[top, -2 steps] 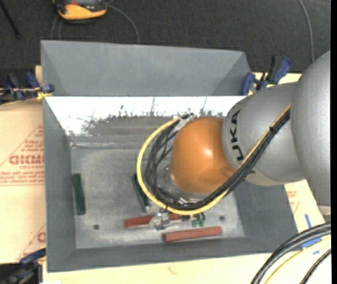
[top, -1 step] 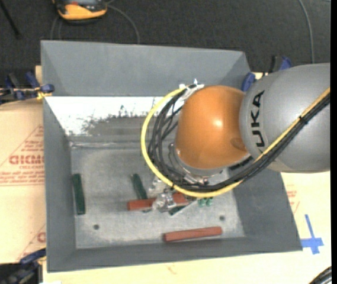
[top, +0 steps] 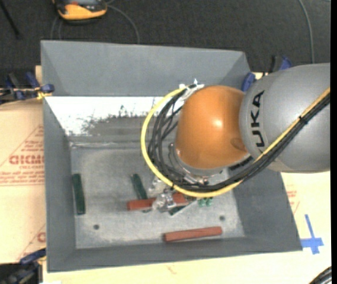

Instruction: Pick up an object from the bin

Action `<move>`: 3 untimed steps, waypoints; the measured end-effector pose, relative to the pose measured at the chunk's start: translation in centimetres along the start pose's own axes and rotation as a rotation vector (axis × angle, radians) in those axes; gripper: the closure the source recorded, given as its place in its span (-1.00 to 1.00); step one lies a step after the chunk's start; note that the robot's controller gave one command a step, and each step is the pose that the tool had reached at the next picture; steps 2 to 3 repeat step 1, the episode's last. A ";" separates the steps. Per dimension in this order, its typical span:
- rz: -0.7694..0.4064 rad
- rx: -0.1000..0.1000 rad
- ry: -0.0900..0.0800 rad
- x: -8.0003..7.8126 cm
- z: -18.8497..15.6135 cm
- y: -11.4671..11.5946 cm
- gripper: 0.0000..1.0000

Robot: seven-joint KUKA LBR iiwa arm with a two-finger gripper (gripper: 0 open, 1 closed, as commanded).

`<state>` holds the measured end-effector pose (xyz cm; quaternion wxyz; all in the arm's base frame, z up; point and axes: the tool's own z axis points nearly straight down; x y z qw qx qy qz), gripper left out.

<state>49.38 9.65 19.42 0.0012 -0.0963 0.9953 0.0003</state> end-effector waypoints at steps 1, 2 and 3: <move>-0.065 0.000 0.008 0.3 -3.0 -0.6 1.00; -0.065 0.000 0.008 0.3 -3.0 -0.6 1.00; -0.065 0.000 0.008 0.3 -3.0 -0.6 1.00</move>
Offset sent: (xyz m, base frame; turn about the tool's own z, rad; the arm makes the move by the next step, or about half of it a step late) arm 0.0455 -0.0617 0.1809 0.2727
